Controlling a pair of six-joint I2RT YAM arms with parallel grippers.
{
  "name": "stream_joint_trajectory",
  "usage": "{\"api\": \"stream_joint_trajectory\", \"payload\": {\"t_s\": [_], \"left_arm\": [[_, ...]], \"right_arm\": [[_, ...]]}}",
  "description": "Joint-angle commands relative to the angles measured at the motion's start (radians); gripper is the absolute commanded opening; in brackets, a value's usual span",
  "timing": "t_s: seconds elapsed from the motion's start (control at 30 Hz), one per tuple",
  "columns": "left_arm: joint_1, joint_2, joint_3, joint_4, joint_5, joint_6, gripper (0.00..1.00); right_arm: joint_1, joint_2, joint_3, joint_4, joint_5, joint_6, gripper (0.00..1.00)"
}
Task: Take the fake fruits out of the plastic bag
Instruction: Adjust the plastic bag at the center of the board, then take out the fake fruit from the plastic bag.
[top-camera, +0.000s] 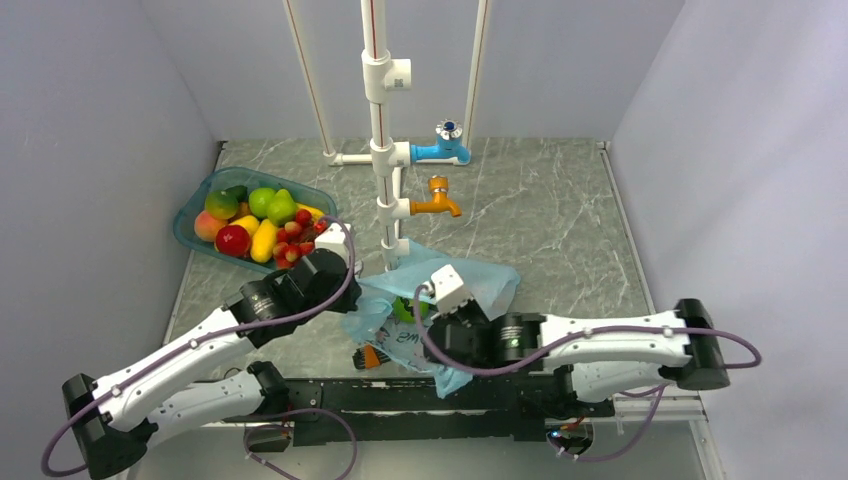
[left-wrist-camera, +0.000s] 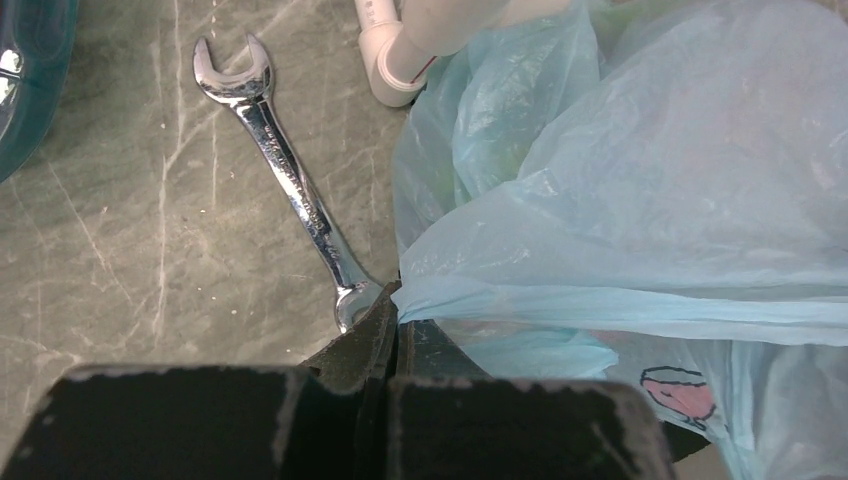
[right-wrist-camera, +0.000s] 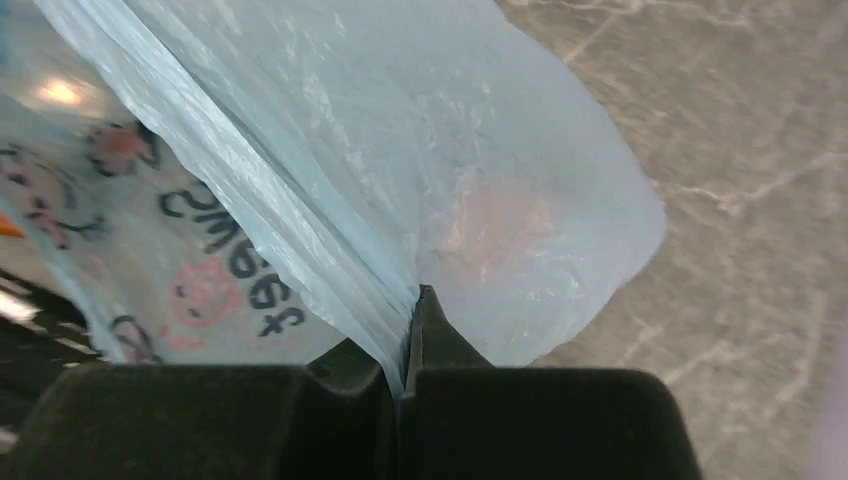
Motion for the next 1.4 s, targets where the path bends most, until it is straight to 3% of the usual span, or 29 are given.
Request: {"api": "stream_joint_trajectory", "payload": {"t_s": [0.0, 0.17, 0.23, 0.3, 0.5, 0.7, 0.87, 0.97, 1.1, 1.37], "left_arm": [[0.007, 0.030, 0.007, -0.024, -0.090, 0.015, 0.00], [0.009, 0.135, 0.087, -0.157, -0.228, 0.009, 0.00], [0.008, 0.178, 0.119, -0.196, -0.249, 0.027, 0.05], [0.008, 0.203, 0.153, -0.226, -0.228, 0.036, 0.16], [0.006, 0.048, 0.144, -0.186, -0.018, 0.076, 0.73], [0.006, -0.191, 0.105, -0.158, 0.179, 0.070, 0.89], [0.005, -0.375, 0.040, -0.052, 0.367, 0.006, 0.90], [0.005, -0.456, -0.018, 0.092, 0.493, -0.049, 0.82], [-0.005, -0.416, -0.127, 0.273, 0.575, -0.141, 0.69], [-0.342, -0.091, -0.070, 0.407, 0.260, -0.087, 0.67]], "right_arm": [[-0.064, -0.125, -0.040, 0.218, -0.286, -0.244, 0.00], [-0.067, -0.166, -0.057, 0.240, -0.398, -0.314, 0.00], [-0.067, -0.195, -0.074, 0.265, -0.441, -0.327, 0.00], [-0.074, -0.222, -0.092, 0.299, -0.469, -0.326, 0.00], [-0.118, -0.222, -0.090, 0.347, -0.528, -0.310, 0.00], [-0.166, -0.174, -0.064, 0.350, -0.554, -0.329, 0.00], [-0.185, -0.170, -0.061, 0.358, -0.576, -0.336, 0.00], [-0.191, -0.178, -0.059, 0.360, -0.582, -0.329, 0.00], [-0.199, -0.186, -0.060, 0.362, -0.596, -0.317, 0.00], [-0.203, -0.222, -0.059, 0.347, -0.601, -0.297, 0.00]]}}
